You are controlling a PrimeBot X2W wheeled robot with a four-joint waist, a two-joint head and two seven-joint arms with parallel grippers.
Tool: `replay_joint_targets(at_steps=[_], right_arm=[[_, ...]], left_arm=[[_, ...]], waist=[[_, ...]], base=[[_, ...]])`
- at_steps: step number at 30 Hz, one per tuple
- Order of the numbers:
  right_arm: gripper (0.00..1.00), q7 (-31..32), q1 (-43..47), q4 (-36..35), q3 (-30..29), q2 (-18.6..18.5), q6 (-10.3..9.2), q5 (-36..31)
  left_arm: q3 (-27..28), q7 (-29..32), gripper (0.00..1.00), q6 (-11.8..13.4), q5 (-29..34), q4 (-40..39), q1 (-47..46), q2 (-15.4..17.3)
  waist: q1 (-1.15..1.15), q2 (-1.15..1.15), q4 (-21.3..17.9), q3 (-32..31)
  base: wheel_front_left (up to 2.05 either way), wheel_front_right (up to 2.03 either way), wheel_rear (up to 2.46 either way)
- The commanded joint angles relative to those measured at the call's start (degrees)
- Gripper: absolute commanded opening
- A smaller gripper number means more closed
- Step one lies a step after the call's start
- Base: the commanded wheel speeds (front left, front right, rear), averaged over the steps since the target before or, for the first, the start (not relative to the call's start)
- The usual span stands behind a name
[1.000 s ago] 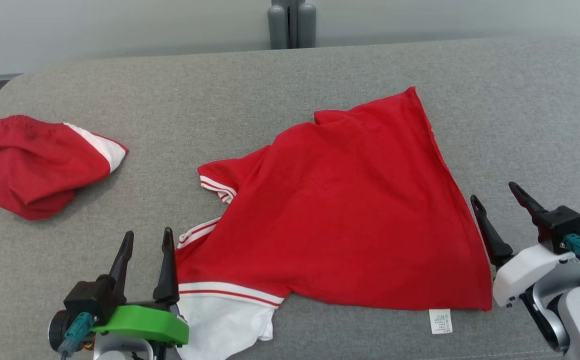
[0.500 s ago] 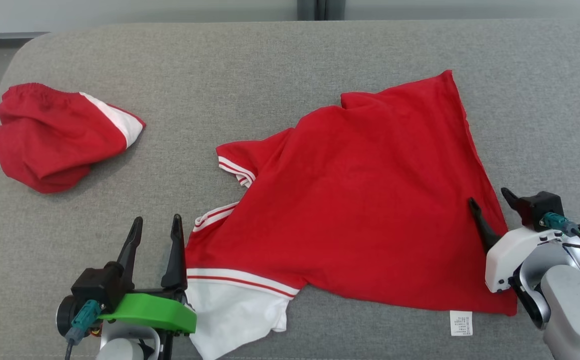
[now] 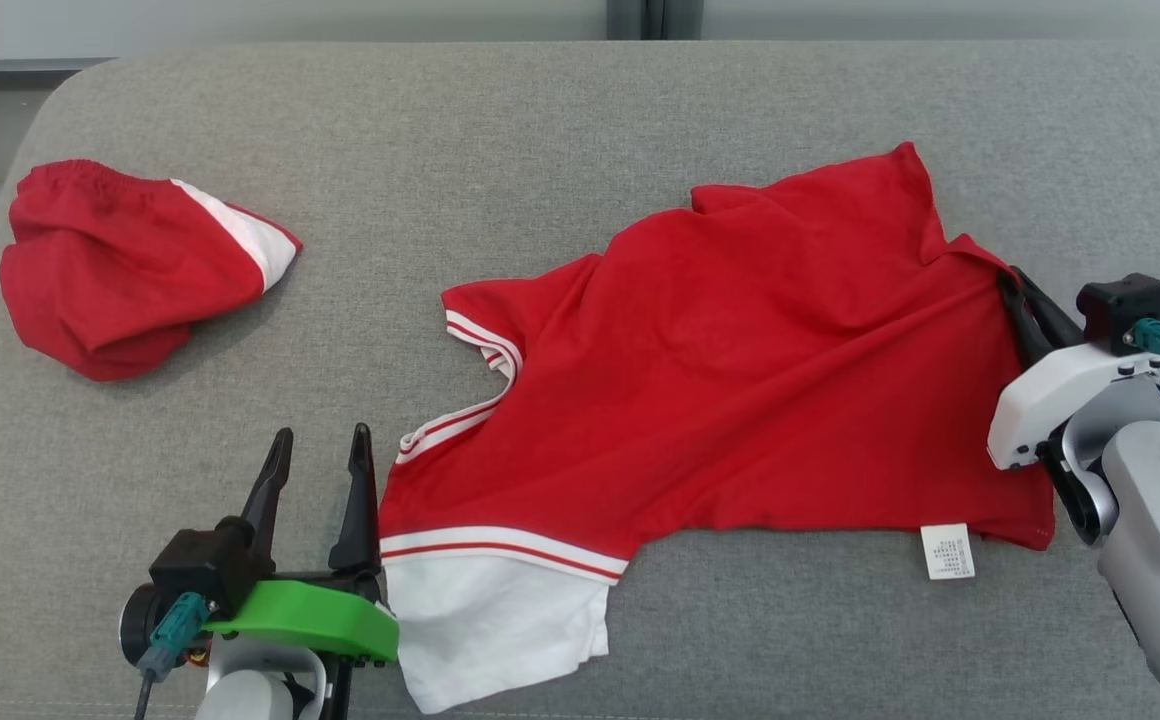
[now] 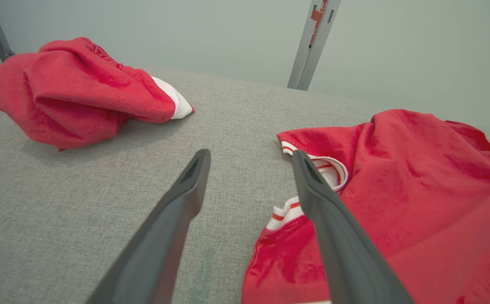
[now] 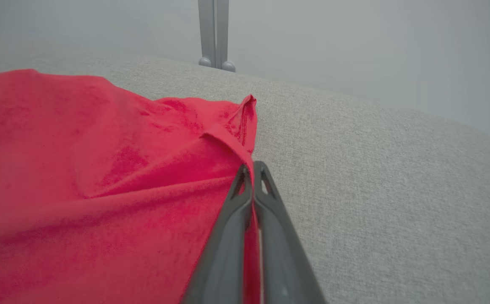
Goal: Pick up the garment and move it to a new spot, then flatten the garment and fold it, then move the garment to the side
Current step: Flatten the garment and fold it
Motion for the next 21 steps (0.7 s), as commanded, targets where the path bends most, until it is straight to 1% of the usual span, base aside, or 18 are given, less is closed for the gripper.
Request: replay_joint_targets(at_steps=[1,3,5,9,13,15,21], right_arm=[[0.0,-0.3,-0.9,1.2,0.2,-0.1,0.0,0.7],[0.0,0.4,-1.9,3.4,0.9,0.5,0.0,1.3],[1.0,0.1,-3.0,4.9,1.7,0.6,0.0,1.6],[1.0,-1.9,-3.0,6.1,2.1,1.1,0.0,1.9],[1.0,-2.7,-0.5,3.8,1.2,1.4,0.0,1.8],[1.0,-2.7,1.2,-0.1,-0.6,1.3,0.0,1.6],[1.0,-2.7,11.3,-11.7,-5.4,2.2,0.0,-0.6]], left_arm=[[0.2,0.0,1.0,0.2,-0.1,0.1,-0.7,0.2],[0.2,0.0,1.0,0.2,-0.2,0.3,-0.7,0.2],[0.0,0.0,1.0,0.3,-0.3,0.5,-0.7,0.2],[0.5,0.0,1.0,0.4,-0.3,0.5,0.3,0.2],[1.4,0.0,1.0,0.4,0.5,0.3,1.6,0.2],[2.0,0.0,1.0,0.2,1.0,0.2,1.9,0.2],[4.0,0.0,1.0,-0.2,2.0,-0.1,3.5,0.2]], waist=[[0.0,0.0,0.1,-0.1],[0.0,0.0,0.3,-0.3],[0.0,0.0,0.4,-0.5],[0.0,0.0,-0.2,-1.5],[0.0,0.0,-1.6,-3.3],[0.0,0.0,-2.3,-4.1],[0.0,0.0,-4.4,-6.3]], base=[[0.0,0.0,0.0],[0.0,0.0,0.0],[0.0,0.0,0.0],[0.0,0.0,0.0],[0.0,0.0,0.0],[0.0,0.0,0.0],[0.0,0.0,0.0]])
